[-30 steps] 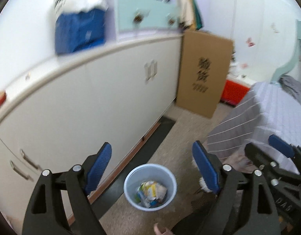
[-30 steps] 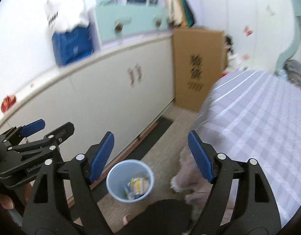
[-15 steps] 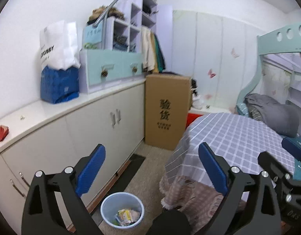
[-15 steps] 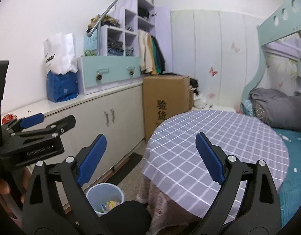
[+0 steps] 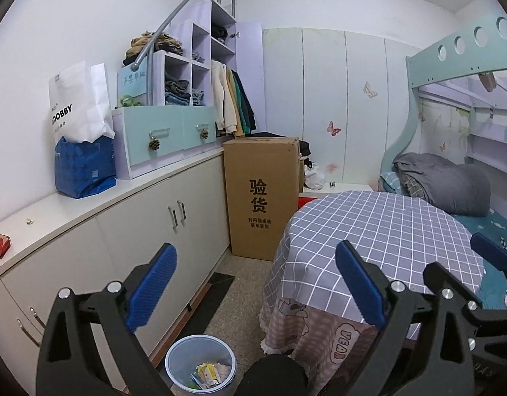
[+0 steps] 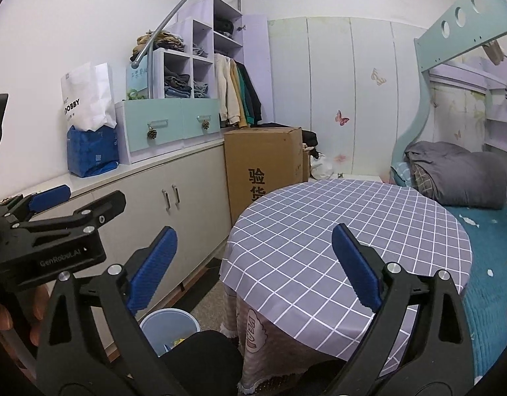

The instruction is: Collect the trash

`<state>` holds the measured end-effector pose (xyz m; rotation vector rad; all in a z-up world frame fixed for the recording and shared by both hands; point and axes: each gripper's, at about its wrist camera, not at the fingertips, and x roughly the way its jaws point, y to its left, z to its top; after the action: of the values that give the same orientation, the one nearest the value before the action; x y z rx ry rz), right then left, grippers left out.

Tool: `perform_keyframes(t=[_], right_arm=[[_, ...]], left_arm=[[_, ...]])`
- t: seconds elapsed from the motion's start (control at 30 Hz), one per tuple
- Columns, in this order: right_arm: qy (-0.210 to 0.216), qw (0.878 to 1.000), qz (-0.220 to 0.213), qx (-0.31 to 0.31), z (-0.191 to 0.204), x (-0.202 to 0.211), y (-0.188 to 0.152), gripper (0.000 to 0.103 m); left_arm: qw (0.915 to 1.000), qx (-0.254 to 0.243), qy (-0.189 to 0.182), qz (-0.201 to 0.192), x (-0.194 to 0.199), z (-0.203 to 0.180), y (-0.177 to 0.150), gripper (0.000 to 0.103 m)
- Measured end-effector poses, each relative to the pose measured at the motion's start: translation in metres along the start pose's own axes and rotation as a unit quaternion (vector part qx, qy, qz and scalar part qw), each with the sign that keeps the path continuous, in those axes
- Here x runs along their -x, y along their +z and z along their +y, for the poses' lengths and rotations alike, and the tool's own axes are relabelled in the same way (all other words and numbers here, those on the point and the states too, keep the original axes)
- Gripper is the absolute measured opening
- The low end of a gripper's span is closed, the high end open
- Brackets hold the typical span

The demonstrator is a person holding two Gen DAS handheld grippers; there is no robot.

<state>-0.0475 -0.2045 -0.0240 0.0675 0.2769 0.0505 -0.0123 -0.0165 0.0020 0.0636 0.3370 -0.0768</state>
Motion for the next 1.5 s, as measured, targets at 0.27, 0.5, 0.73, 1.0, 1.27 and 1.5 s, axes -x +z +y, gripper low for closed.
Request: perform_keyframes(t=[0.27,0.5,0.73,1.0,1.27,1.5], right_arm=[[-0.004,1.0,0.005,-0.006,-0.0027,-0.0007,-0.0032,0.093],[-0.003,1.0,0.007,-0.006,-0.0029,-0.002,-0.003,0.093],[-0.001,1.0,0.009,-0.008,-0.0031,-0.0029,-0.0033,0.093],[-0.001,1.0,0.01,-0.008,-0.0035,-0.0031,-0.0027,0.093],[0.001,1.0,0.012,-0.009,-0.0035,-0.0019,-0.0041,0.093],[0.001,1.0,0.016,-0.011,-0.0044,-0.002,-0.0058,0.093]], left_arm=[[1.0,0.0,-0.002,0.005,-0.0019,-0.0026,-0.0007,0.095],[1.0,-0.002,-0.003,0.005,-0.0035,-0.0024,0.0007,0.095],[1.0,-0.001,-0.002,0.003,-0.0029,-0.0032,0.0007,0.095],[1.0,-0.002,-0.005,0.002,-0.0019,-0.0044,0.0005,0.095],[0.9999,-0.002,-0.009,0.004,-0.0011,-0.0025,0.0013,0.095],[0.9999,-0.002,-0.012,0.007,-0.0009,-0.0005,0.0006,0.095]])
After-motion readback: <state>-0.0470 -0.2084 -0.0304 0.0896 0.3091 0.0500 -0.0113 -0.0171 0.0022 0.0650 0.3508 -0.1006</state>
